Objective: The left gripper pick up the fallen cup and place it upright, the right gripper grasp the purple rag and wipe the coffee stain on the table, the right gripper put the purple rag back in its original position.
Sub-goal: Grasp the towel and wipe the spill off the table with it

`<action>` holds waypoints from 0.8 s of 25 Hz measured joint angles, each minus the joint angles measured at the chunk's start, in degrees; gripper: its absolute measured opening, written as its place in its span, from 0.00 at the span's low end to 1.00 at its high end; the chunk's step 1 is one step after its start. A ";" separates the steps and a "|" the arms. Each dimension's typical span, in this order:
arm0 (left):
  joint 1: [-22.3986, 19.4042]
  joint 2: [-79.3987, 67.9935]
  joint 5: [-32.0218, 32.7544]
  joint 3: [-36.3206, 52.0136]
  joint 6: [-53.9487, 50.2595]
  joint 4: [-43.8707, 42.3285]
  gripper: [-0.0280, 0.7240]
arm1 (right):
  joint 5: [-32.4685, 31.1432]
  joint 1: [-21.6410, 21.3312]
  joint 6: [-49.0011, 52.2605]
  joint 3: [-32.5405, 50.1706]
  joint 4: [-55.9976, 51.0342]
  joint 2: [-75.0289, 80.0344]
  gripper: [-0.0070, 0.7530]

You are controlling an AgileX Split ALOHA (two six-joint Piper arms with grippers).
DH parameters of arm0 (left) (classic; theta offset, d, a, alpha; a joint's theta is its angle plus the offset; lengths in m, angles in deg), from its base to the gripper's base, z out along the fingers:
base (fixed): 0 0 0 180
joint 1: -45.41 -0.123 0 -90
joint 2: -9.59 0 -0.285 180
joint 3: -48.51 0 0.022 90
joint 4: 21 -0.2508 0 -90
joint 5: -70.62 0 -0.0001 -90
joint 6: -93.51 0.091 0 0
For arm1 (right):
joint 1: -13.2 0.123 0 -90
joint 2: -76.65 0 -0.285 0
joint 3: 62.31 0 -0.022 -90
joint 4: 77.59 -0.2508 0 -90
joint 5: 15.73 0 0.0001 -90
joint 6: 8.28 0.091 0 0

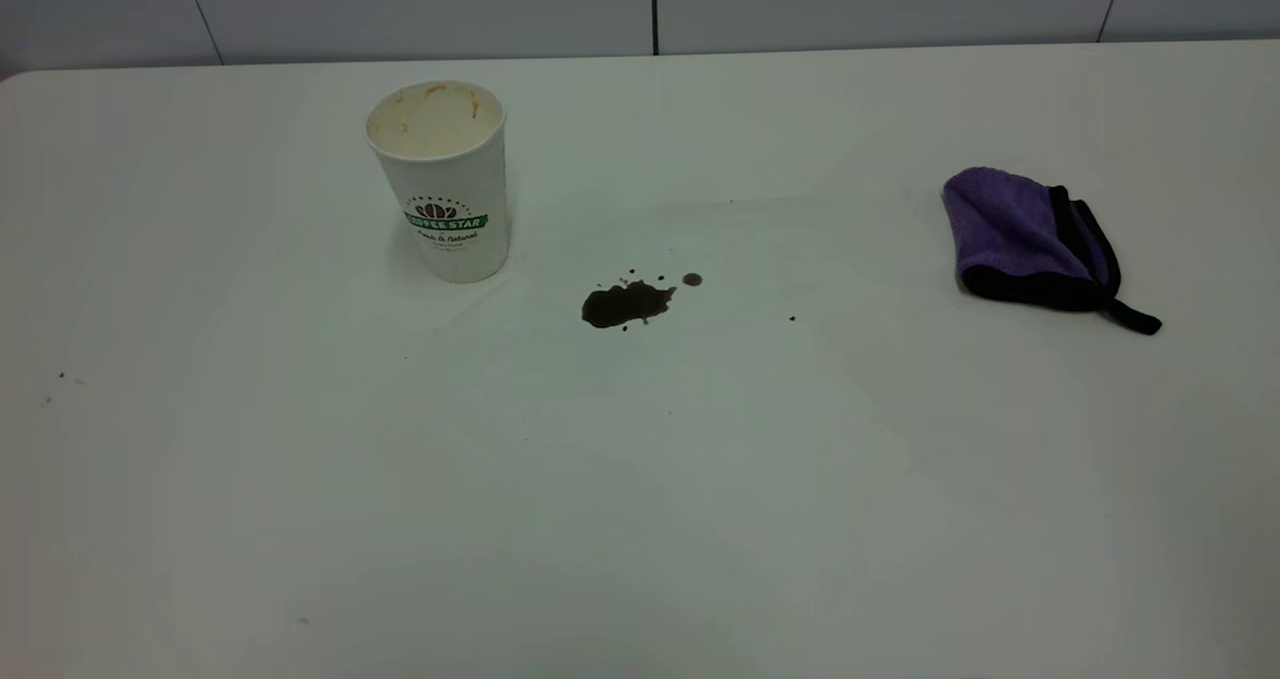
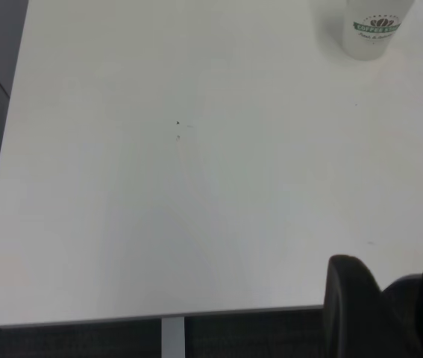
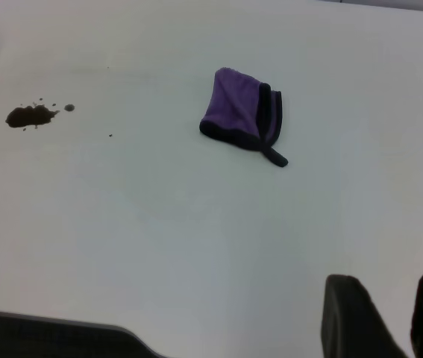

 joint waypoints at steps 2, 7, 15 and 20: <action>0.00 0.00 0.00 0.00 0.00 0.00 0.36 | 0.00 0.00 0.00 0.00 -0.05 0.00 0.32; 0.00 0.00 0.00 0.00 0.00 0.00 0.36 | 0.20 0.00 0.00 -0.50 -0.05 0.00 0.33; 0.00 0.00 -0.07 0.00 0.00 0.00 0.36 | 9.63 0.00 1.67 -13.56 4.35 24.87 0.71; 0.00 0.00 -0.12 0.00 0.00 0.00 0.36 | 21.48 0.00 1.74 -19.55 3.81 48.96 0.95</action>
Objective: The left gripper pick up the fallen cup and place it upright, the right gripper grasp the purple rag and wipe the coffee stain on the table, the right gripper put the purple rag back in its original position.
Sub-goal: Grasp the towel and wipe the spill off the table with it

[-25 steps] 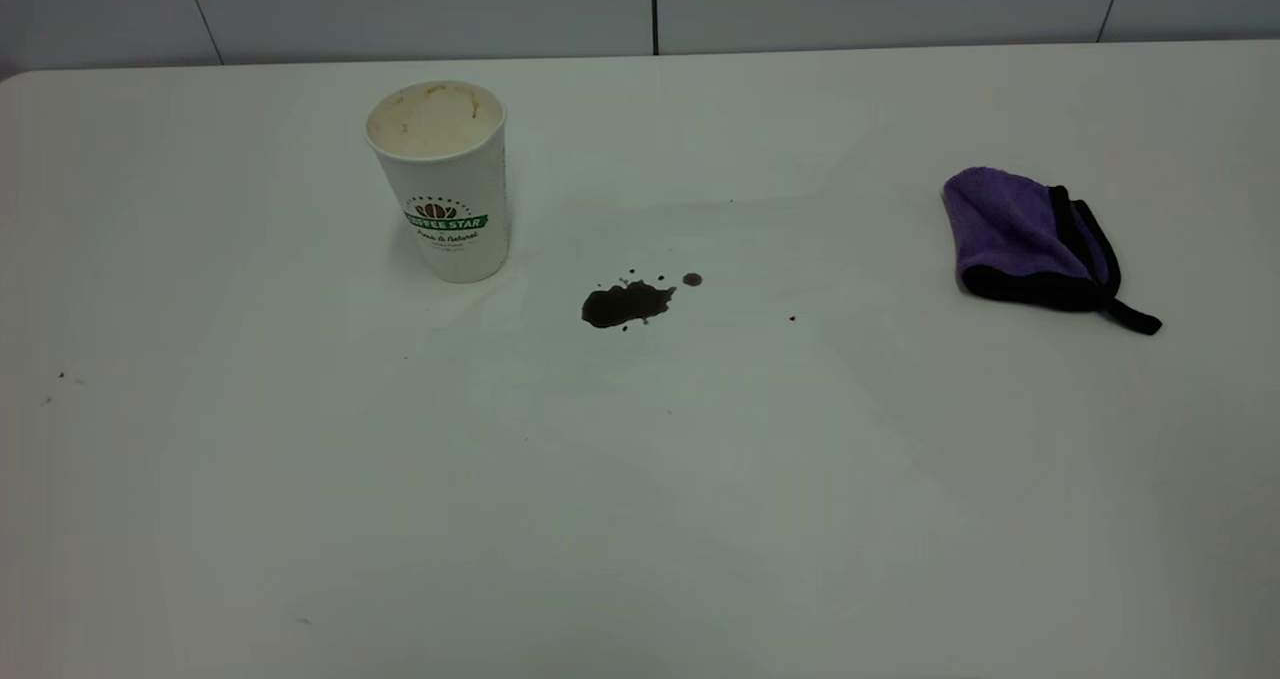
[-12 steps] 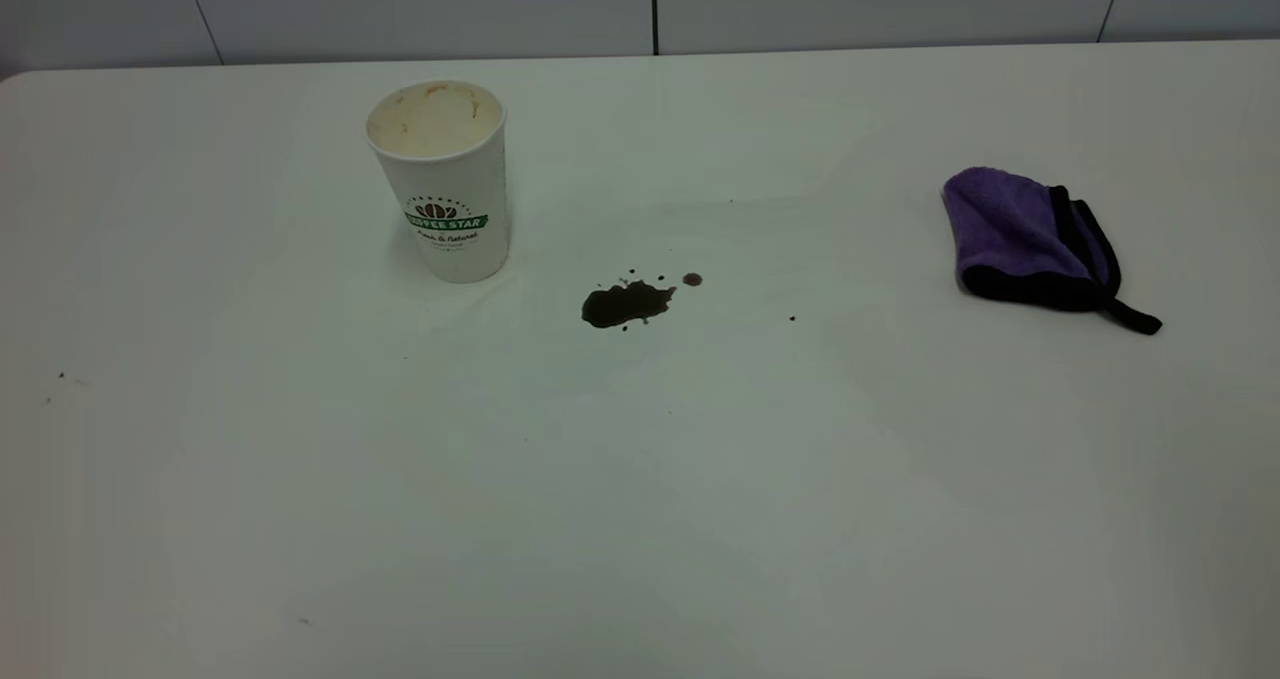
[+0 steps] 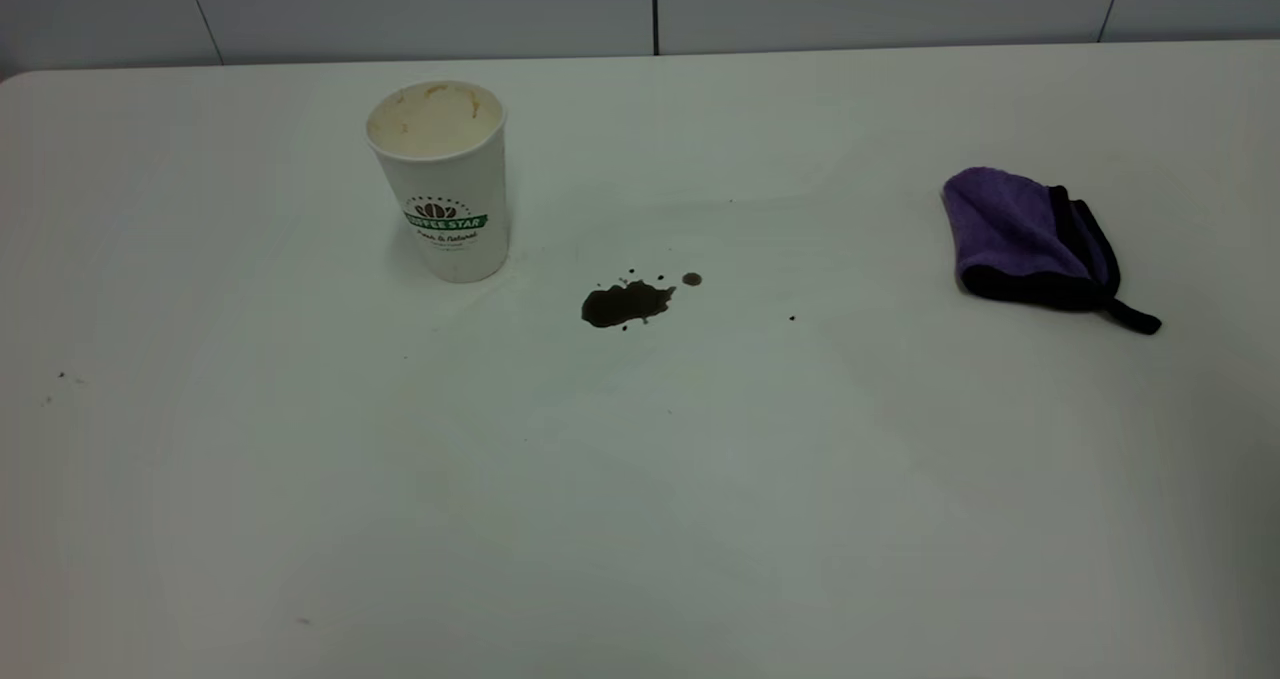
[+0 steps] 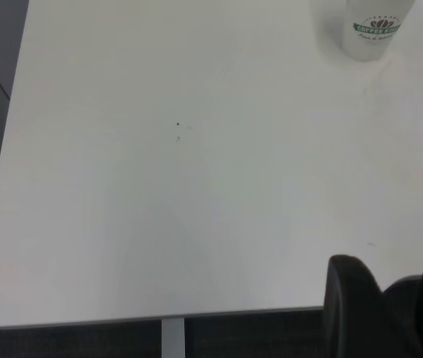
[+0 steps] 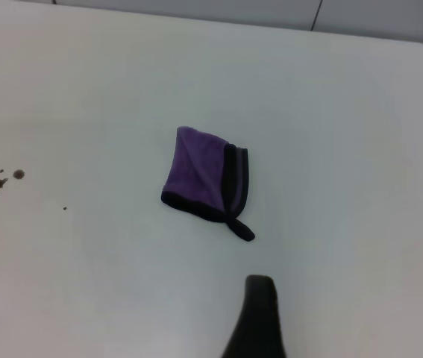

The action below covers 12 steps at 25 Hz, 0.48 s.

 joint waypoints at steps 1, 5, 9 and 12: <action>0.00 0.00 0.00 0.00 0.00 0.00 0.36 | 1.83 0.00 0.00 -0.93 0.00 5.23 0.96; 0.00 0.00 -0.04 0.00 0.00 0.00 0.36 | 5.21 0.79 -1.43 -6.78 0.00 25.76 0.96; 0.00 0.00 -0.04 0.00 0.00 0.00 0.36 | 8.98 2.62 -3.80 -15.19 0.00 44.49 0.96; 0.00 0.00 -0.04 0.00 0.00 0.00 0.36 | 10.83 4.27 -4.48 -22.02 0.00 57.00 0.96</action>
